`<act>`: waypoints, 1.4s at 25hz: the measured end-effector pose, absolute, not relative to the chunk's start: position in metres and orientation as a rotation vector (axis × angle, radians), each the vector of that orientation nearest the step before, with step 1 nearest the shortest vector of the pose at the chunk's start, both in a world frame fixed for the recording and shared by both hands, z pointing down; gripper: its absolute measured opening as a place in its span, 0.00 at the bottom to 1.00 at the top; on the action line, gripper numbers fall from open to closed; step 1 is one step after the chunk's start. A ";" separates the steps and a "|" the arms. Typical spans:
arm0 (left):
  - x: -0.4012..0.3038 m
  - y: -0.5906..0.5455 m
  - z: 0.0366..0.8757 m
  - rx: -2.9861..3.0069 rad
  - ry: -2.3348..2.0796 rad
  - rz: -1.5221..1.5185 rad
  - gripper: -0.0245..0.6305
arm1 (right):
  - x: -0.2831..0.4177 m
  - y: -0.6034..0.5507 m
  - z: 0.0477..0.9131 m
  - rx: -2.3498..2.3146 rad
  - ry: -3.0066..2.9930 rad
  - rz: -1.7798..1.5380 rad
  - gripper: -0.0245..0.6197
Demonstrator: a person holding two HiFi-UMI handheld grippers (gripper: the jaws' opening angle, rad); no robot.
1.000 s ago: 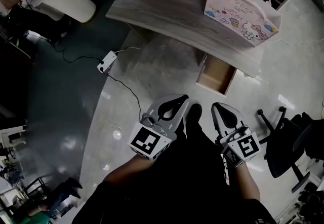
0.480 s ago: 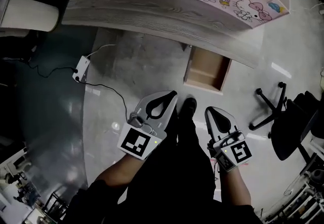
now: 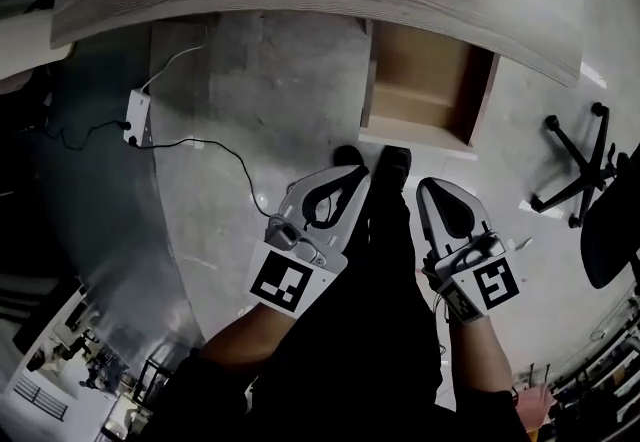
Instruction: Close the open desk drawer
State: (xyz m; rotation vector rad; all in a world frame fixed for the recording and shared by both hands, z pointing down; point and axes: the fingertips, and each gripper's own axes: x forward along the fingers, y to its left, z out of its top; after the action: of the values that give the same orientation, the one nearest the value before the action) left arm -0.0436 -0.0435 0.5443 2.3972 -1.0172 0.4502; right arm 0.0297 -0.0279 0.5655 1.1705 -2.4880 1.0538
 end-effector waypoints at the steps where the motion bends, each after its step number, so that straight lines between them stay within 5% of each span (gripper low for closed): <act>1: -0.041 -0.039 0.556 2.390 -1.010 0.449 0.05 | 0.031 -0.025 0.577 1.171 -2.478 1.059 0.06; 7: -0.035 -0.026 0.618 2.343 -0.983 0.448 0.05 | 0.058 -0.023 0.638 1.315 -2.345 1.057 0.09; 10: -0.038 -0.030 0.636 2.377 -0.996 0.467 0.05 | 0.081 -0.023 0.662 1.424 -2.238 1.047 0.30; 14: -0.042 -0.036 0.650 2.367 -1.030 0.489 0.06 | 0.104 -0.026 0.681 1.517 -2.149 1.032 0.36; 17: -0.040 -0.041 0.653 2.358 -1.040 0.497 0.14 | 0.108 -0.032 0.681 1.557 -2.143 1.022 0.36; 35: -0.034 -0.105 0.608 2.412 -1.180 0.329 0.14 | 0.122 -0.086 0.636 1.670 -2.273 0.910 0.23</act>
State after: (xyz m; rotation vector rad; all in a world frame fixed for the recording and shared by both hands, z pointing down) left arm -0.0337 -0.1045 0.6079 2.4122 -1.1796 0.3287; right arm 0.1220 -0.0864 0.6362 1.6704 -2.2731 0.9103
